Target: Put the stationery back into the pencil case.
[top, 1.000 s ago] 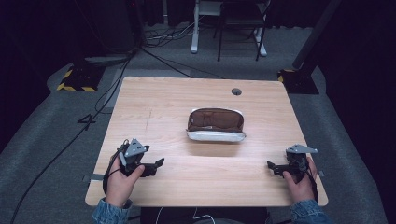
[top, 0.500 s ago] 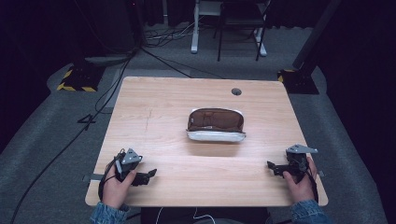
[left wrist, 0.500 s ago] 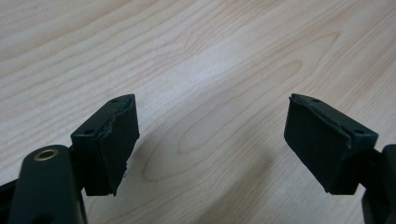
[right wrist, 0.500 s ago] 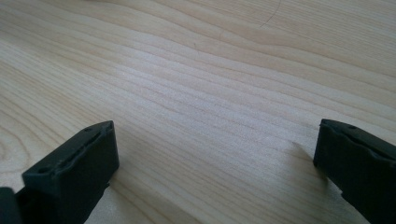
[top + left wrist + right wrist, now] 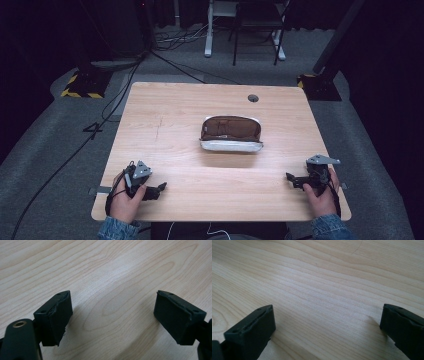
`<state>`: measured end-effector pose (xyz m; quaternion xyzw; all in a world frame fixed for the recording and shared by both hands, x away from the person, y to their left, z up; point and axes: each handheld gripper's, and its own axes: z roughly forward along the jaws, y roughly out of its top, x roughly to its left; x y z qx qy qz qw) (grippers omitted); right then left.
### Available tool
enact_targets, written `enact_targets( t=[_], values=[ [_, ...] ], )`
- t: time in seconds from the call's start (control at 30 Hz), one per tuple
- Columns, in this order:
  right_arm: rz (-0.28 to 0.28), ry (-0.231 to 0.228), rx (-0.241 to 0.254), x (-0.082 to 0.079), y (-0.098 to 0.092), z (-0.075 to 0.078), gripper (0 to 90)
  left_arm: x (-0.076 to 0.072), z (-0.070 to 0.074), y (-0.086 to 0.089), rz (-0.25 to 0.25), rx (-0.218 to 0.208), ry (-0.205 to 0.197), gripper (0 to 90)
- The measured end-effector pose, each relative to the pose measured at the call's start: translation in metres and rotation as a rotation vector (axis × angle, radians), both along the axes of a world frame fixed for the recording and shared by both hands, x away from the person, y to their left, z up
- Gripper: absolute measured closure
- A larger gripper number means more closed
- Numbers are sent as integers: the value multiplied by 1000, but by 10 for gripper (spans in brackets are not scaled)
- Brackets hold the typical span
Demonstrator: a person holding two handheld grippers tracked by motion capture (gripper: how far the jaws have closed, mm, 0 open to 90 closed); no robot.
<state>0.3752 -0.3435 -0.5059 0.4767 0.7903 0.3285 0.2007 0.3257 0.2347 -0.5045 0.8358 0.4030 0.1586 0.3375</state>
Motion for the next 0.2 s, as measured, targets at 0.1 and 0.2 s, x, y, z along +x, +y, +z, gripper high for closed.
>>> enact_targets(
  t=[0.1, 0.2],
  values=[
    [0, 0, 0, 0, 0, 0, 3, 0, 0, 0, 3, -3, 4, 155],
    [1, 0, 0, 0, 0, 0, 3, -1, 0, 0, 3, -6, 9, 153]
  ],
)
